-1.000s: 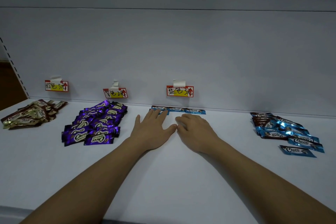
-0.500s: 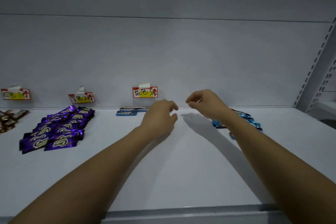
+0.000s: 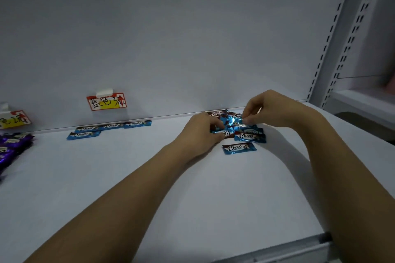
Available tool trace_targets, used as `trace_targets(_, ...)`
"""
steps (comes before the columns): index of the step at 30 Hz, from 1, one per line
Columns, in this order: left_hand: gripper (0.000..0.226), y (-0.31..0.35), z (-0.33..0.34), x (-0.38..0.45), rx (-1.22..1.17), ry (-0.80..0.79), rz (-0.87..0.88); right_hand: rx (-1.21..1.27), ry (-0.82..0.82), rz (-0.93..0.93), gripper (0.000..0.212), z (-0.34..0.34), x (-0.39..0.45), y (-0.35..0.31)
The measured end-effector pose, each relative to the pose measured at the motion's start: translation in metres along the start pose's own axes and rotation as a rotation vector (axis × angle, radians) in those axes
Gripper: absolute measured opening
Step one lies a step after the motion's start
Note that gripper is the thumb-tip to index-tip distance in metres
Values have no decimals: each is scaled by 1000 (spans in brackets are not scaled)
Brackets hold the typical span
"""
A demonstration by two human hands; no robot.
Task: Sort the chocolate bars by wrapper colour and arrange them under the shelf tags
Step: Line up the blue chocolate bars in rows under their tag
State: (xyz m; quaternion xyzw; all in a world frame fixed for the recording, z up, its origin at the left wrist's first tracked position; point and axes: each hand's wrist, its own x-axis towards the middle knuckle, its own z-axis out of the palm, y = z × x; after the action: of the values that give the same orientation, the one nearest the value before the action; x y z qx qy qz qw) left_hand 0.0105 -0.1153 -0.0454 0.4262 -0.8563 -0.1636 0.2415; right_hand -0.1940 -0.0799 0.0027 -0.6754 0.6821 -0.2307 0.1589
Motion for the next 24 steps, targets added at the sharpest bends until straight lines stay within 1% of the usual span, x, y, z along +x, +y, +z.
trace_targets(3, 16, 0, 0, 2, -55, -16, -48, -171, -181, 52, 16, 1, -5, -2)
trace_targets(5, 12, 0, 0, 1, -153, 24, -112, -249, -223, 70, 20, 6, -6, -3)
trace_targets(6, 11, 0, -1, 0, -236, 64, -152, -249, -218, 72, 20, 8, -6, -2)
trace_targets(8, 11, 0, -7, -4, -489, 160, -241, -216, -199, 75, 18, 10, -7, -1)
trace_targets(10, 15, 1, -15, -8, -780, 229, -324, -163, -163, 69, 16, 9, -9, 0)
trace_targets(12, 22, 0, -21, -12, -972, 270, -360, -68, -107, 51, 14, 7, -10, -1)
trace_targets(14, 35, -6, -24, -15, -1000, 280, -386, 107, -46, 42, 13, 6, -10, -3)
trace_targets(16, 40, -11, -26, -17, -1008, 282, -417, 293, -3, 42, 14, 8, -10, -7)
trace_targets(18, 30, -14, -27, -16, -1069, 300, -464, 398, 12, 36, 16, 13, -9, -9)
trace_targets(21, 15, -18, -27, -15, -1142, 328, -508, 487, 4, 47, 18, 19, -8, -11)
trace_targets(24, 12, -24, -26, -13, -1052, 365, -517, 526, 25, 73, 21, 24, -7, -12)
